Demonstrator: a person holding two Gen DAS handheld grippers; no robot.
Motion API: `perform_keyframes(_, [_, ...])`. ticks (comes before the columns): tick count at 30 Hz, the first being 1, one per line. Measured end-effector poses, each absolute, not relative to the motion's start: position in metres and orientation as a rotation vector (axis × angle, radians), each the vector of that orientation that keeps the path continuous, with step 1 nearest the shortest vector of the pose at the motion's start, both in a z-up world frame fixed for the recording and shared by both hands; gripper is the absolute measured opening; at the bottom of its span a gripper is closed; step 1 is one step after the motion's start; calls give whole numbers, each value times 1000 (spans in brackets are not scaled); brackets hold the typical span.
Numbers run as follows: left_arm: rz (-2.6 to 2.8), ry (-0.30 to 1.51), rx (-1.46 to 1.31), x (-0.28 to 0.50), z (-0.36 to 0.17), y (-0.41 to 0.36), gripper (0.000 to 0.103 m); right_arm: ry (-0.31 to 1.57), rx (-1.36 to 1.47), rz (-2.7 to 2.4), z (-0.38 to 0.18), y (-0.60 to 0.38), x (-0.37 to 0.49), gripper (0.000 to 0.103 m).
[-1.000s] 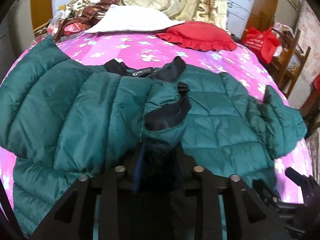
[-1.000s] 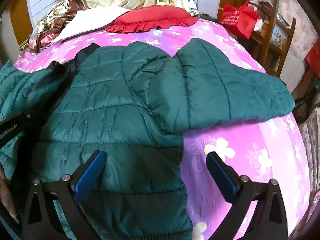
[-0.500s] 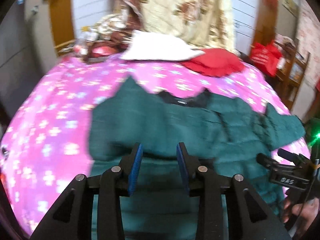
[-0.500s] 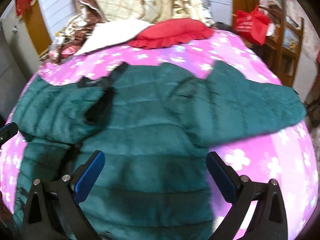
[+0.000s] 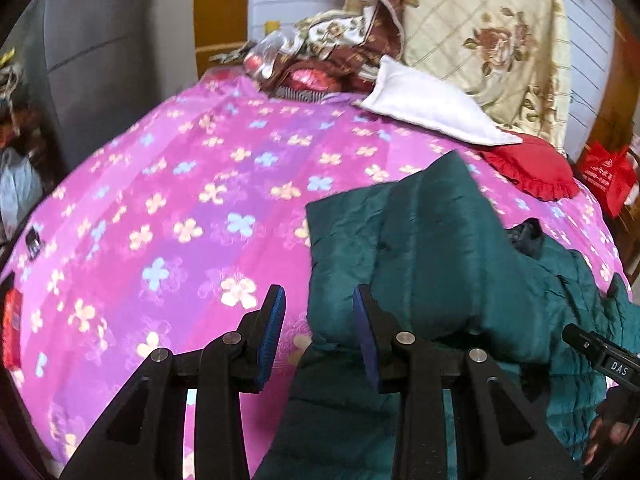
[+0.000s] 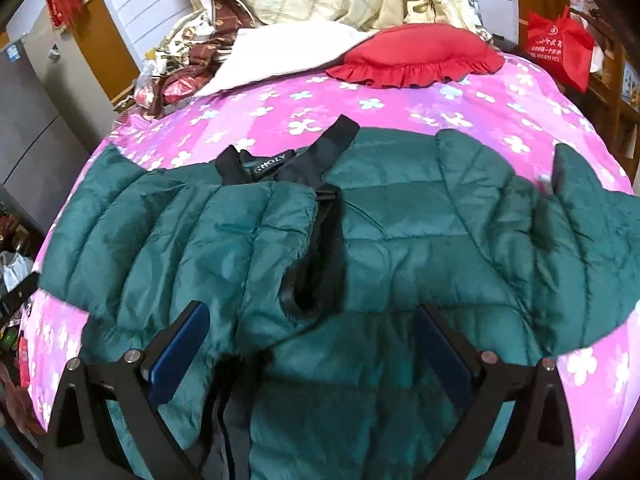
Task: Fold large clothes
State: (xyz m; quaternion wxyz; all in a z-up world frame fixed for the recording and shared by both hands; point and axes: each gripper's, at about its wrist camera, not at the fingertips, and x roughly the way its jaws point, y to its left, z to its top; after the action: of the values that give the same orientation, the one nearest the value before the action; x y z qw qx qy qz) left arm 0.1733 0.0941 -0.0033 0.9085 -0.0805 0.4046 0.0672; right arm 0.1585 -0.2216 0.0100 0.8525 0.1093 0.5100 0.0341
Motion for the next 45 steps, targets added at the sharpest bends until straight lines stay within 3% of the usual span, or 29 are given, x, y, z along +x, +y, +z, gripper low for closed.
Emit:
perform_keyframes(5, [137, 870, -196, 183, -22, 98, 17, 1119, 286, 62, -13, -222, 175, 103])
perform_keyframes(8, [134, 888, -185, 187, -29, 93, 17, 1113, 315, 75, -22, -222, 179, 95])
perform_keyframes(11, [134, 897, -186, 189, -33, 92, 17, 1089, 296, 85, -23, -219, 180, 69])
perform_keyframes(13, [134, 900, -194, 189, -33, 92, 17, 1066, 275, 139, -18, -216, 180, 31])
perform_keyframes(16, [137, 895, -208, 187, -30, 94, 17, 1041, 222, 143, -4, -215, 177, 22])
perform_keyframes(25, [147, 890, -230, 187, -26, 94, 17, 889, 102, -23, 45, -270, 152, 20])
perform_keyframes(30, [139, 910, -190, 186, -31, 80, 17, 934, 3, -159, 25, -294, 163, 18])
perform_keyframes(33, [134, 914, -170, 187, -30, 73, 17, 1001, 86, -151, -1, -307, 167, 18])
perform_keyframes(40, [119, 859, -165, 196, -16, 57, 17, 935, 148, -179, 25, -315, 150, 58])
perform_keyframes(45, [111, 853, -151, 213, -24, 38, 17, 884, 113, -21, 55, -277, 152, 74])
